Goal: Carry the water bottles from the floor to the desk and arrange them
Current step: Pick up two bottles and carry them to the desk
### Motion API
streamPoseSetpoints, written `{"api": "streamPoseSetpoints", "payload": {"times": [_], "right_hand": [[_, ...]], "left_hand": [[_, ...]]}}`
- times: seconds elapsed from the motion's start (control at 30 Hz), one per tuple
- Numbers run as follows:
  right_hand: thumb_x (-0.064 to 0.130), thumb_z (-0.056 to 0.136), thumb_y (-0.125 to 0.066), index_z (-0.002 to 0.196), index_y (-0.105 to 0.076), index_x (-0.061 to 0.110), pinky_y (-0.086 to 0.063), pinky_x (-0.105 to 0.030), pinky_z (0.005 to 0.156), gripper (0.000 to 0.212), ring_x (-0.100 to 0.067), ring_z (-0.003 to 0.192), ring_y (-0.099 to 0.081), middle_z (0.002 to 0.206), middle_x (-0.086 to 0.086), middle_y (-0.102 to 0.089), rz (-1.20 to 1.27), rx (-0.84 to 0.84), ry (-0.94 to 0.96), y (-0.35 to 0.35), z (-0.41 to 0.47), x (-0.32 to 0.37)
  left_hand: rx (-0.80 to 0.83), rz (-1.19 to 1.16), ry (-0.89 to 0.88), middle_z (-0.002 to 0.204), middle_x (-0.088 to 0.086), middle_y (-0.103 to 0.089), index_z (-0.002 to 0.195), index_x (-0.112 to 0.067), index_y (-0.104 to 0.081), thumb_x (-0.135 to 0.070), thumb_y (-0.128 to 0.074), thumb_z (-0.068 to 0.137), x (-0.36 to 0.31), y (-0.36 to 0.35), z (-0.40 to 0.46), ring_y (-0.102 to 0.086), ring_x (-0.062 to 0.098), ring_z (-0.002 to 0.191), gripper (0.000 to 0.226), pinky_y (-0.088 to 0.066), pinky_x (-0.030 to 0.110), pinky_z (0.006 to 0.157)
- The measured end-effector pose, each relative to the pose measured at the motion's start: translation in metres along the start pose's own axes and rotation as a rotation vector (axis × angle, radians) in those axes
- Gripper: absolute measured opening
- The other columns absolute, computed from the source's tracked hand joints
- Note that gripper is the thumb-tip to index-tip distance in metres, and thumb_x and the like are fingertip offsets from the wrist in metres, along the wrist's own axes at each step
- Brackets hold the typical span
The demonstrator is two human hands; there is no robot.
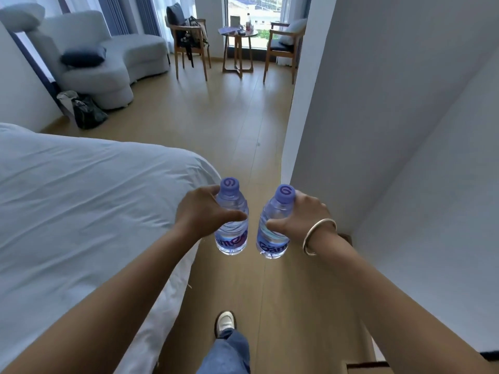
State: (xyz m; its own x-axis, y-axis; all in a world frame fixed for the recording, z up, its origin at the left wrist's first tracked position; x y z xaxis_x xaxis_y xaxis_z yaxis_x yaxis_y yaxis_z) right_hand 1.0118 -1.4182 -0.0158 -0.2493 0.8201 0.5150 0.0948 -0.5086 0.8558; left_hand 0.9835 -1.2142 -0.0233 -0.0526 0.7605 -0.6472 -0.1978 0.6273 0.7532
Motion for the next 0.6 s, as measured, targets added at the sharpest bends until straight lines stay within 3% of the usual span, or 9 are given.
{"api": "streamPoseSetpoints", "payload": {"times": [0.17,0.27,0.4,0.6], "right_hand": [[0.041,0.063,-0.07,0.076,-0.047,0.027,-0.03,-0.02,0.051,0.03,-0.018,0.064,-0.049,0.065,0.009,-0.049,0.025,-0.062,-0.058,-0.005,0.103,0.021],[0.042,0.064,-0.07,0.078,-0.05,0.025,-0.034,-0.023,0.058,0.03,-0.019,0.066,-0.051,0.065,0.009,-0.049,0.024,-0.095,-0.07,-0.008,0.158,0.032],[0.044,0.063,-0.069,0.078,-0.051,0.024,-0.033,-0.023,0.054,0.031,-0.014,0.061,-0.048,0.063,0.014,-0.046,0.04,-0.124,-0.063,-0.011,0.218,0.039],[0.043,0.064,-0.069,0.077,-0.049,0.024,-0.032,-0.02,0.05,0.031,-0.015,0.062,-0.049,0.063,0.013,-0.047,0.019,-0.081,-0.071,-0.023,0.309,0.037]], "left_hand": [[0.017,0.019,-0.024,0.085,0.001,-0.073,0.095,-0.021,-0.071,-0.049,-0.08,0.06,0.022,0.022,0.106,-0.066,0.018,0.075,0.045,-0.054,0.032,0.066],[0.016,0.008,-0.019,0.084,0.001,-0.073,0.093,-0.023,-0.071,-0.047,-0.081,0.059,0.034,0.035,0.159,-0.067,0.019,0.076,0.043,-0.053,0.031,0.066],[0.01,-0.005,-0.019,0.079,-0.003,-0.071,0.088,-0.027,-0.07,-0.047,-0.081,0.059,0.05,0.043,0.218,-0.064,0.016,0.071,0.037,-0.045,0.023,0.059],[0.059,-0.02,-0.015,0.088,0.0,-0.073,0.095,-0.024,-0.071,-0.048,-0.08,0.061,0.07,0.038,0.307,-0.065,0.018,0.077,0.042,-0.051,0.03,0.067]]}}
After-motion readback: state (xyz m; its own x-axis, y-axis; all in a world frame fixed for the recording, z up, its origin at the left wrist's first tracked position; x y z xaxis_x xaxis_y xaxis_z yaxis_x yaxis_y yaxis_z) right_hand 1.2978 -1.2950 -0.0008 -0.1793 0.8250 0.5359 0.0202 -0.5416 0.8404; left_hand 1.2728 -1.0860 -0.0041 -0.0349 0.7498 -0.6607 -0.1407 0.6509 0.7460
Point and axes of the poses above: each hand's wrist, its own z-axis towards the middle knuckle, its own y-axis out of the back of the hand, x = y × z, the point moved 1 cm from there along z, towards the middle knuckle
